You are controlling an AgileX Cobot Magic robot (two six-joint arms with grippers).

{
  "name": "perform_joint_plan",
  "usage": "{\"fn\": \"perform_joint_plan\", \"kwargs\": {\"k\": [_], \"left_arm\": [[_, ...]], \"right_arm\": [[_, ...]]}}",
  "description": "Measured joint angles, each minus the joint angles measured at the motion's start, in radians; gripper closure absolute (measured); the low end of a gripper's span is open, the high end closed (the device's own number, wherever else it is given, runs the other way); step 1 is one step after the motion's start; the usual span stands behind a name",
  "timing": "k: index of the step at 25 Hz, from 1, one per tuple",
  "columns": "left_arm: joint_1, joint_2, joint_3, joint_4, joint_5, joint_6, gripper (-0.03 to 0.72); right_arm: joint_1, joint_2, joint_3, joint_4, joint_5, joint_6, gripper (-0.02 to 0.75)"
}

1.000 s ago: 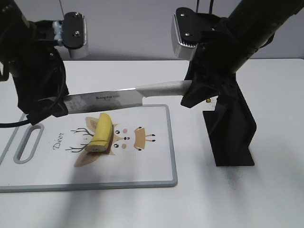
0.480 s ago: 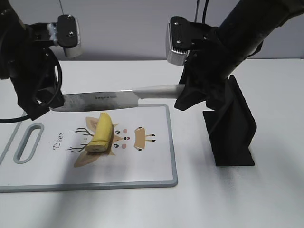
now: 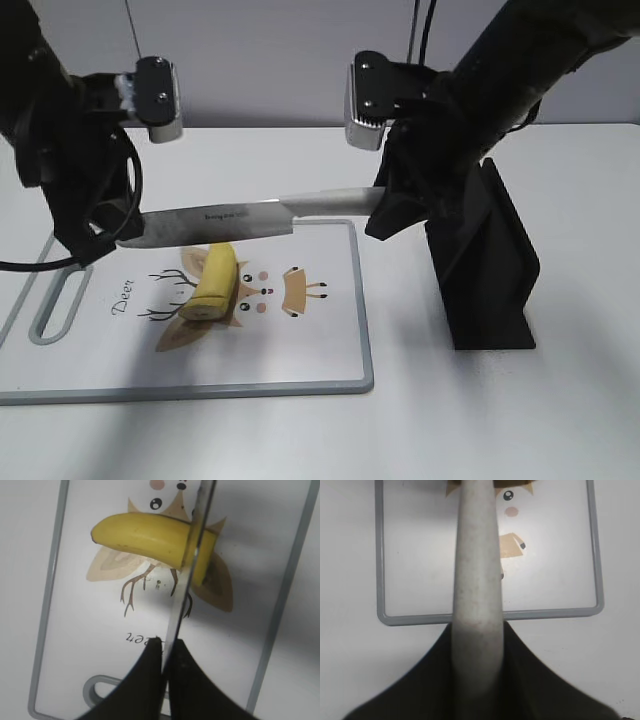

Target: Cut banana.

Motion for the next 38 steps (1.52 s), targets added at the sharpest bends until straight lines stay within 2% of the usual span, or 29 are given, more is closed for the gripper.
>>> {"fn": "perform_joint_plan", "kwargs": {"k": [10,38], "left_arm": [[0.0,0.065,0.036,0.005,-0.088,-0.004,0.684],[0.001,0.126,0.046,-0.025,-0.103,-0.004,0.684]], "right_arm": [[0.0,0.104,0.0,-0.026,-0.047,0.004,0.575],[0.0,0.184,-0.001,-0.05,-0.075,-0.001,0.573]]}}
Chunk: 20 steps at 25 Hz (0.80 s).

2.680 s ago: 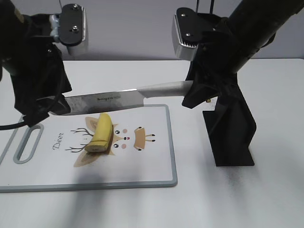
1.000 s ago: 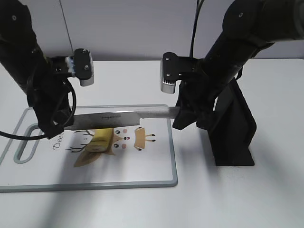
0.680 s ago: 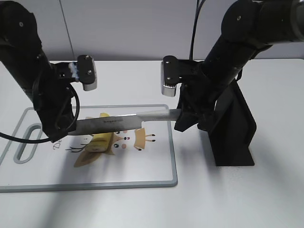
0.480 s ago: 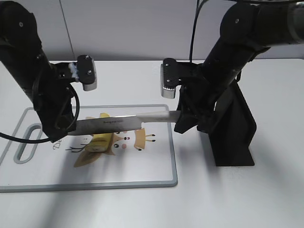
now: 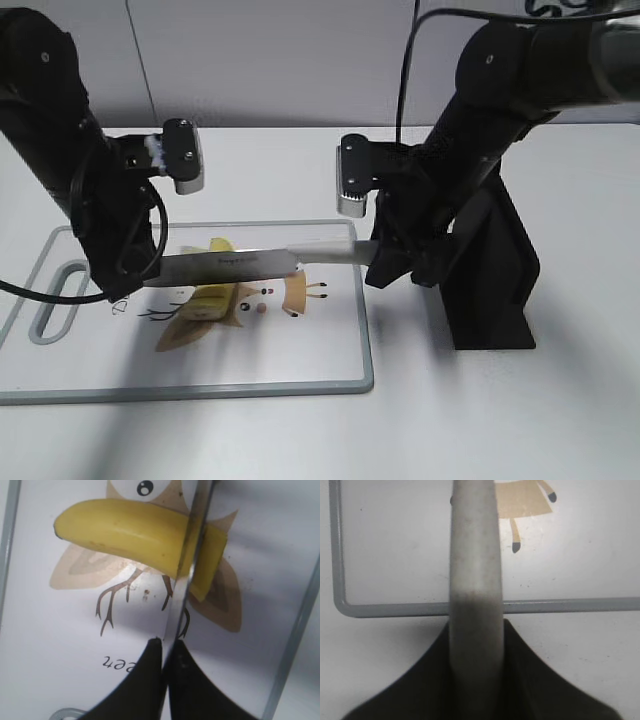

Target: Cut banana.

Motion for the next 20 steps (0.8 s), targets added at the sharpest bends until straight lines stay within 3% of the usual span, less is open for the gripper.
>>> {"fn": "perform_joint_plan", "kwargs": {"k": [20], "left_arm": [[0.005,0.143,-0.03,-0.023,-0.013,0.001,0.684]], "right_arm": [[-0.005,0.12,-0.013,-0.009,-0.055,-0.007,0.564]]}}
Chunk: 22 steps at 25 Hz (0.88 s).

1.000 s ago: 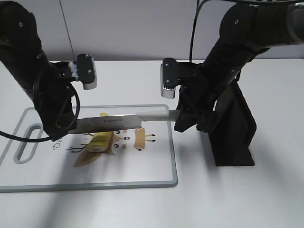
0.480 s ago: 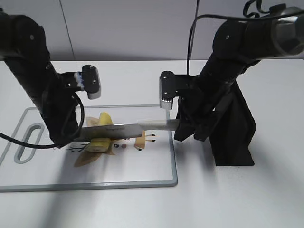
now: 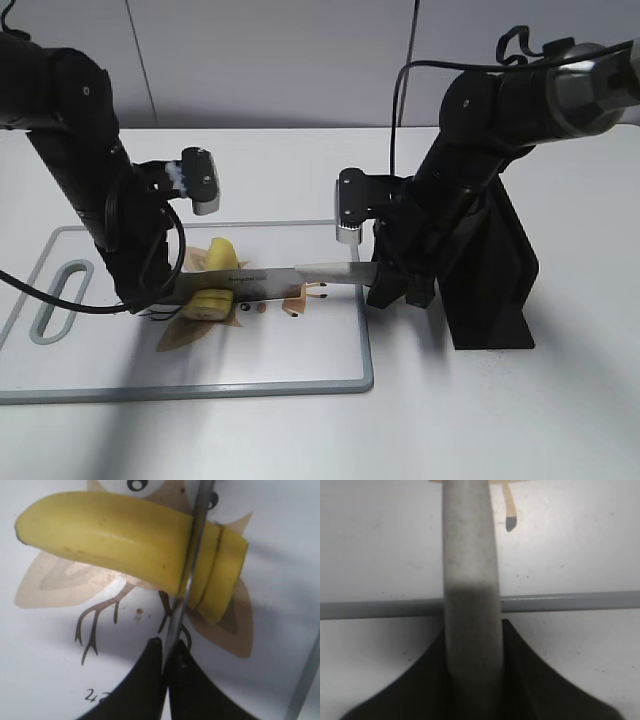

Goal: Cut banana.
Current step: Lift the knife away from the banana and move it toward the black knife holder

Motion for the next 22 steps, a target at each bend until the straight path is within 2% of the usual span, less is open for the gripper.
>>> {"fn": "perform_joint_plan", "kwargs": {"k": [22], "left_arm": [[-0.003,-0.169,0.027,0.019,-0.034,-0.003,0.685]], "right_arm": [[0.006,-0.21,0.013,-0.026,0.0,0.001,0.566]]}}
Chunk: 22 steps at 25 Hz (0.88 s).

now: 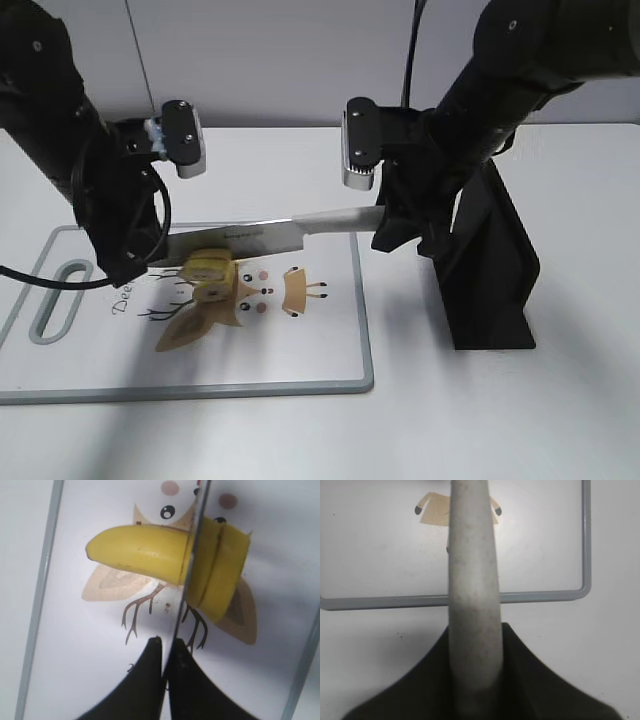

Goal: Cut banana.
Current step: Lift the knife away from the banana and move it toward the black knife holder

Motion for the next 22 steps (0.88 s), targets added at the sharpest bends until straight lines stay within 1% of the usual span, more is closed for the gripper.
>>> {"fn": "perform_joint_plan", "kwargs": {"k": [19,21,22], "left_arm": [[-0.002,-0.107,0.0,0.027,0.059,-0.006,0.686],[-0.002,-0.125,0.0,0.028,0.06,-0.009,0.654],[-0.002,-0.133,0.0,0.029,0.058,-0.015,0.615]], "right_arm": [[0.002,-0.09,0.0,0.008,0.037,0.001,0.568],[0.002,-0.101,0.0,0.009,0.046,0.001,0.57],[0.002,-0.104,0.0,0.01,0.053,0.003,0.574]]}}
